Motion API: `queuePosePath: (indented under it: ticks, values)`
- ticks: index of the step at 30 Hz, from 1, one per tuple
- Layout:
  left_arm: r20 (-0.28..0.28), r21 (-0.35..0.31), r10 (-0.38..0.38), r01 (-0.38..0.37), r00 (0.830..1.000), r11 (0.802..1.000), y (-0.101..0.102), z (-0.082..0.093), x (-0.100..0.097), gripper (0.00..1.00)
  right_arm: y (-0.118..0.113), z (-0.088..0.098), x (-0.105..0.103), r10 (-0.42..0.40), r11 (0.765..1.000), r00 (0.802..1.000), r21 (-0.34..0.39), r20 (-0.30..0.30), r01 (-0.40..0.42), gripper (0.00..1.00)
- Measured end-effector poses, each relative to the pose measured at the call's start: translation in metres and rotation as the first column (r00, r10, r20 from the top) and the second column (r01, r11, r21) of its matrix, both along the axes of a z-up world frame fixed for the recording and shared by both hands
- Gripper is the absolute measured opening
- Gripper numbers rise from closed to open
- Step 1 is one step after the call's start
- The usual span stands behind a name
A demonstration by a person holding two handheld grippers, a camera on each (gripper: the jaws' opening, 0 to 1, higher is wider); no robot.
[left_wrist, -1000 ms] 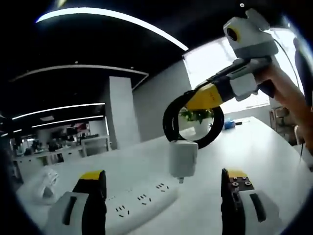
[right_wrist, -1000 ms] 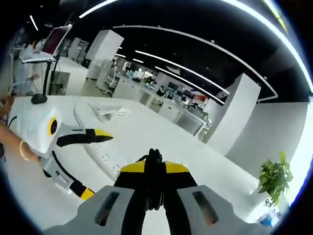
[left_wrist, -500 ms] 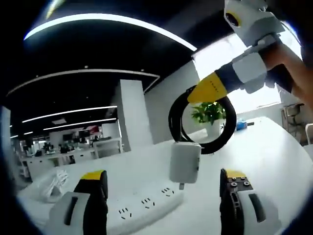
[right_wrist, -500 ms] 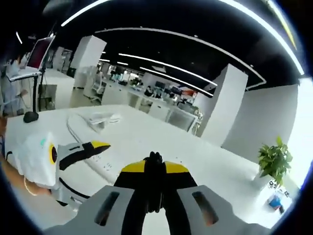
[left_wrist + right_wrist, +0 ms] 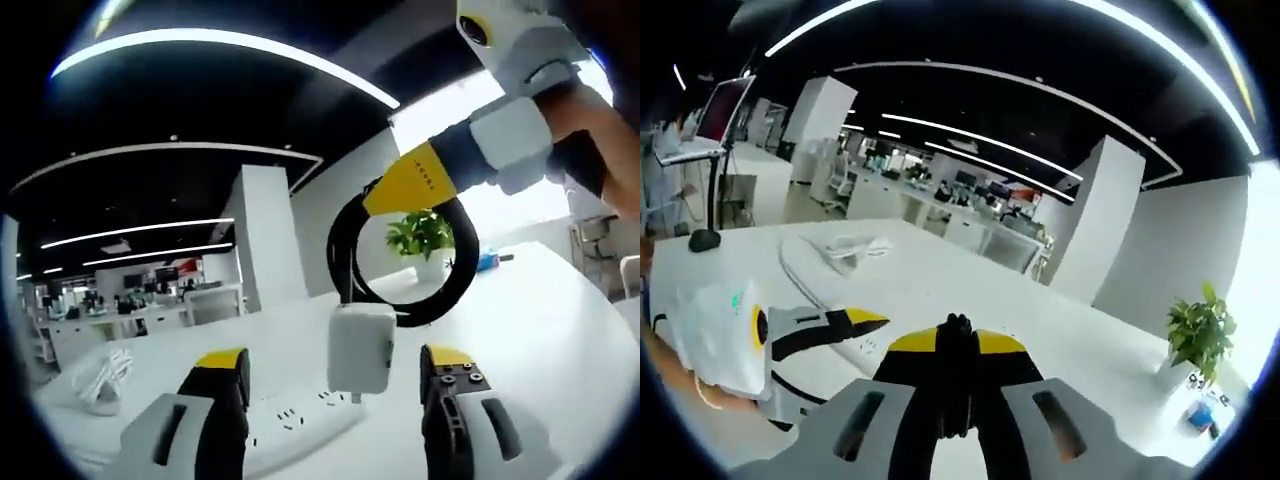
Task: Straighten the power strip on the desk, plug the charger into it
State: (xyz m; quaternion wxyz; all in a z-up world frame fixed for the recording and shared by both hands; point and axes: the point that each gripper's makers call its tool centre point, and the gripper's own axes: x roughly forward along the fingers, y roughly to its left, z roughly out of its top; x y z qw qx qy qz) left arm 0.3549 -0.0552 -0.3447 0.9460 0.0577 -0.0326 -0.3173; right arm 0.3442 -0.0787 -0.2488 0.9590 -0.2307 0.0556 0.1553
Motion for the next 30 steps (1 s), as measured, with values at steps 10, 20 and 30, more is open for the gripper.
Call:
queuePosePath:
  ticks: [10, 20, 30]
  values:
    - [-0.013, 0.01, -0.007, 0.007, 1.0, 1.0, -0.003, 0.003, 0.003, 0.38, 0.015, -0.005, -0.001, 0.031, 0.998, 0.999, -0.061, 0.009, -0.03, 0.08]
    - [-0.052, 0.032, -0.069, 0.07, 0.996, 0.997, -0.007, -0.006, 0.007, 0.26, 0.02, -0.011, -0.001, 0.043, 0.995, 0.999, -0.087, -0.002, -0.043, 0.08]
    - [-0.072, 0.109, -0.303, 0.309, 0.95, 0.945, -0.012, -0.009, 0.013, 0.26, 0.02, -0.012, 0.009, 0.058, 0.991, 0.998, -0.118, -0.022, -0.06, 0.08]
